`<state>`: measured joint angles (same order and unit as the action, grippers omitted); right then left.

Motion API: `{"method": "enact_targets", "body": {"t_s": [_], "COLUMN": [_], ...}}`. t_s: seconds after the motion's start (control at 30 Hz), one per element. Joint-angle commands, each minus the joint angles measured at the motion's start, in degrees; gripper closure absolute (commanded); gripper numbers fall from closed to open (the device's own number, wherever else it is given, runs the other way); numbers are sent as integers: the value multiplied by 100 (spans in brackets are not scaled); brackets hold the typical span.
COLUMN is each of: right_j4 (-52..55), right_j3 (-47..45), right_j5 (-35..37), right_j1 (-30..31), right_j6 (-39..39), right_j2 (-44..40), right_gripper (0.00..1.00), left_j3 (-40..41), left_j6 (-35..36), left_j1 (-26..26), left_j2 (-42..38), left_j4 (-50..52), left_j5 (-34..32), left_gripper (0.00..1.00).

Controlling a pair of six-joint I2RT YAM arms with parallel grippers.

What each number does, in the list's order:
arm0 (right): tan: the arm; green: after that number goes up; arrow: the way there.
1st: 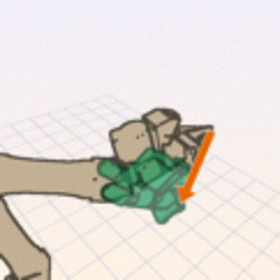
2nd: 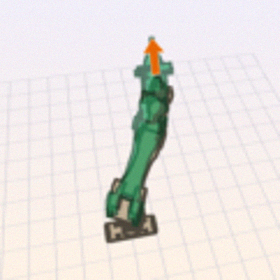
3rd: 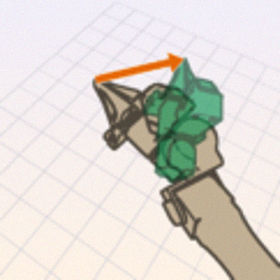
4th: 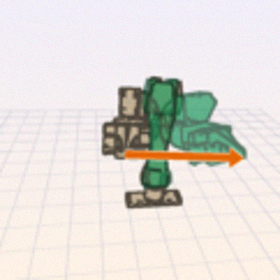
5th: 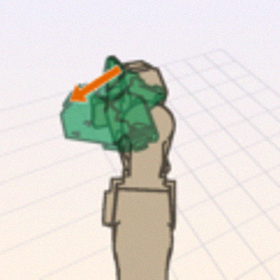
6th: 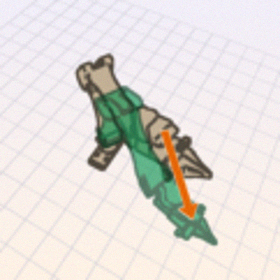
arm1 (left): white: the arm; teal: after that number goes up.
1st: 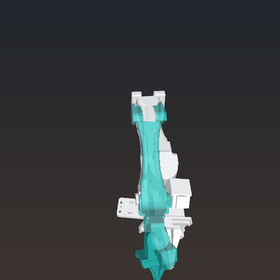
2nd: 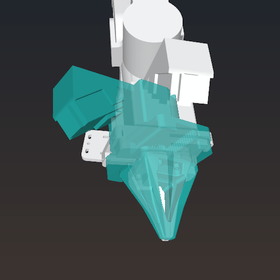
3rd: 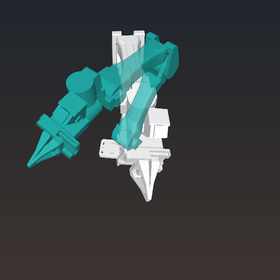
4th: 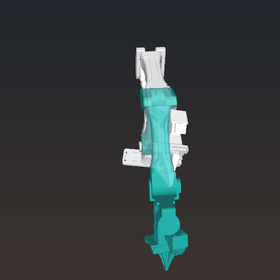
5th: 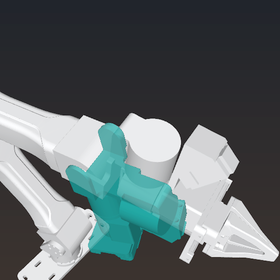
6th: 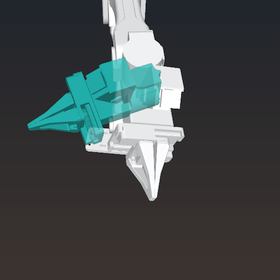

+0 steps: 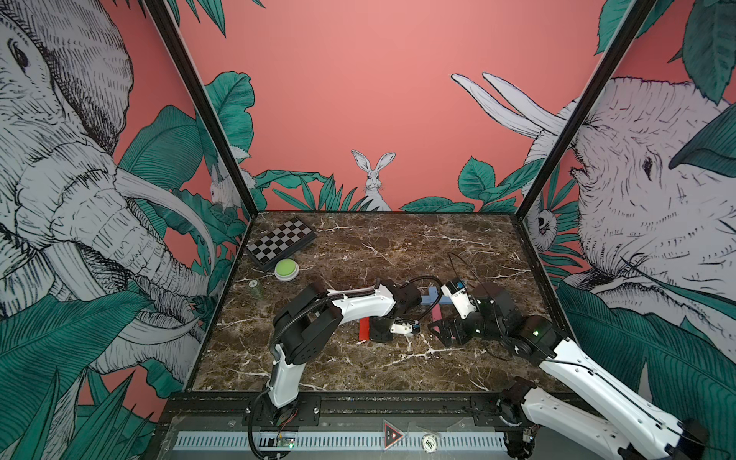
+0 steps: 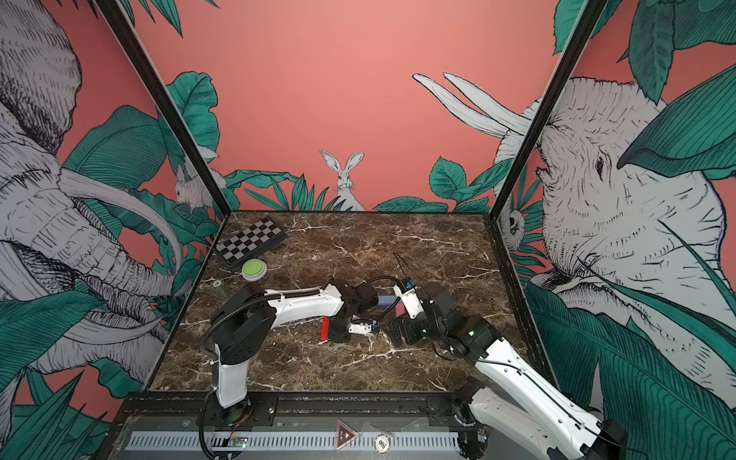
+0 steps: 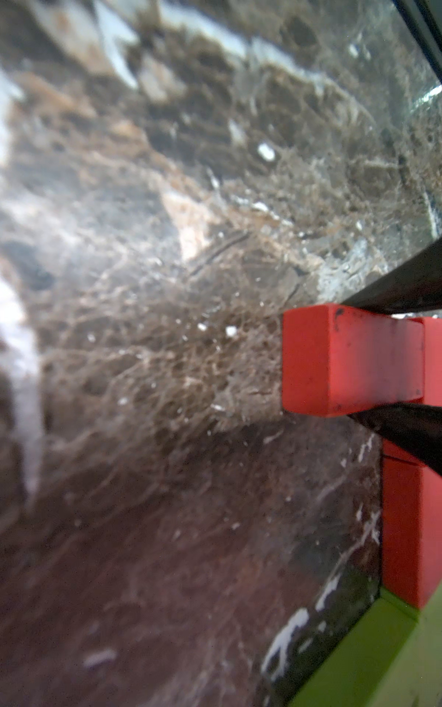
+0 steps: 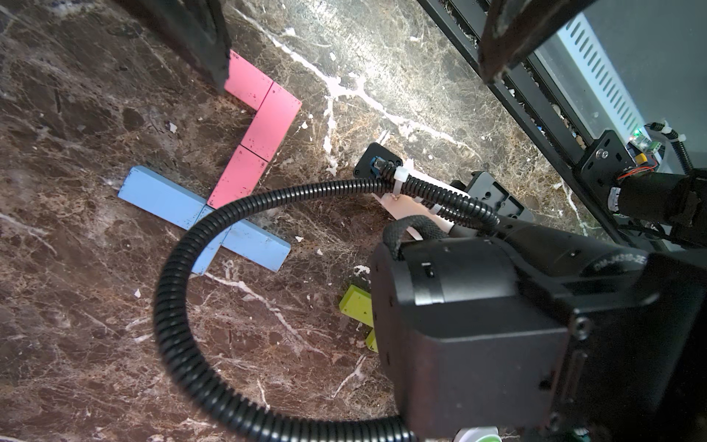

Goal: Assemble the letter t with building blocks
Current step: Adjust the building block at the center of the board.

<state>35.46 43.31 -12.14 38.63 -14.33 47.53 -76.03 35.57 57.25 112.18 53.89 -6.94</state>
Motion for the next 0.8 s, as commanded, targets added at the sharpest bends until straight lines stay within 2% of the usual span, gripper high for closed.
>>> {"method": "enact_targets", "body": {"t_s": [0.0,0.77], "right_j4": [-48,-37], "right_j3": [-53,-51], "right_j5": [98,106], "right_j1": [-5,-5], "right_j6": [51,53], "right_j2": [2,22], "right_gripper": [2,2], "left_j3": [87,225], "left_j6": [37,55], "left_j1": [14,14], "left_j2": [94,60], "left_j4": [69,-36], "left_j5": [-110,-150], "left_gripper": [60,61]}}
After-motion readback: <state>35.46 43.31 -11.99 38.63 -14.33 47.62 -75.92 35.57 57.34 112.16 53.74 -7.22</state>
